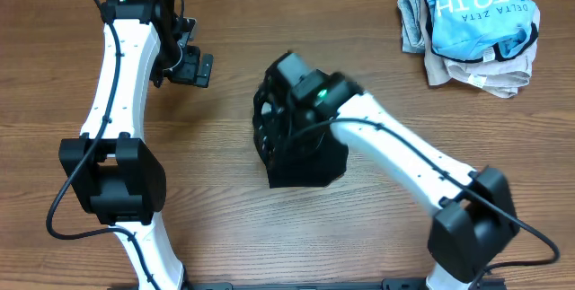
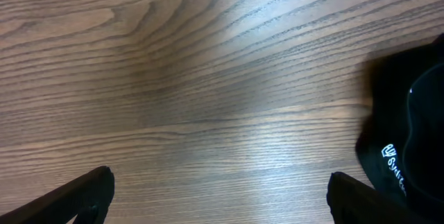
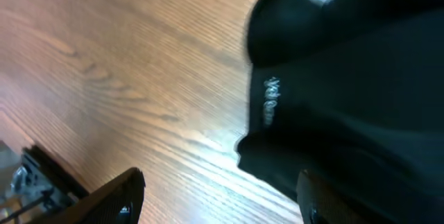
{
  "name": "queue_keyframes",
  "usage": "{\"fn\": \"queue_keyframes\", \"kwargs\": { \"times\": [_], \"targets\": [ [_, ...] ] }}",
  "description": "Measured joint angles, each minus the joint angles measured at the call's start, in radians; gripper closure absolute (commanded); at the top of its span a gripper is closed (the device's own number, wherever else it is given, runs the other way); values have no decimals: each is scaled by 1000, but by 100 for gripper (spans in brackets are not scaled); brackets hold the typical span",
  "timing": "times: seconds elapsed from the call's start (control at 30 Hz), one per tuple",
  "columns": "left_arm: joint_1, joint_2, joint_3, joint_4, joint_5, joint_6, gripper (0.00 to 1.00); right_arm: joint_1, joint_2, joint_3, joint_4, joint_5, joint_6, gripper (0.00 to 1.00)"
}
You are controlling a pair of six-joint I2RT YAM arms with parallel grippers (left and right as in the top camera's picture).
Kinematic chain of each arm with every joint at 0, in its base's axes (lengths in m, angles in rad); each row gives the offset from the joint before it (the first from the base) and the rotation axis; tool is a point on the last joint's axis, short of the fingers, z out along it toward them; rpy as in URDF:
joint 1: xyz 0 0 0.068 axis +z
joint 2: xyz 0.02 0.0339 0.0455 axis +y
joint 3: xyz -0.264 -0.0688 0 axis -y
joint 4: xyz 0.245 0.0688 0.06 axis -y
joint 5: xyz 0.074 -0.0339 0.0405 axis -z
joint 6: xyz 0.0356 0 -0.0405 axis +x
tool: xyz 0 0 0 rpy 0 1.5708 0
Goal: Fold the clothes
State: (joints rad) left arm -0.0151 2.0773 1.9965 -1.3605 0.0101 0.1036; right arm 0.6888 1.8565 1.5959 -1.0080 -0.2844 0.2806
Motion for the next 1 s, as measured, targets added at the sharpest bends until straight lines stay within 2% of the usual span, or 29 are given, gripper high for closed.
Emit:
{"fn": "queue_keyframes", "kwargs": {
  "times": [0.23,0.4,0.6,0.77,1.0],
  "targets": [
    [0,8,0,9,20,0,0,-97,-95,84,-170,91,3,22],
    [0,16,0,26,25,0,0,-99,-98,-13,-211,119,4,23],
    [0,18,0,30,29,0,0,-85,-92,-262,-118,124,7,23],
    [0,18,0,30,31,0,0,-98,-88,-424,34,132,7,24],
    [0,18,0,30,36,0,0,-164,-79,-526,179,198,7,24]
  ]
}}
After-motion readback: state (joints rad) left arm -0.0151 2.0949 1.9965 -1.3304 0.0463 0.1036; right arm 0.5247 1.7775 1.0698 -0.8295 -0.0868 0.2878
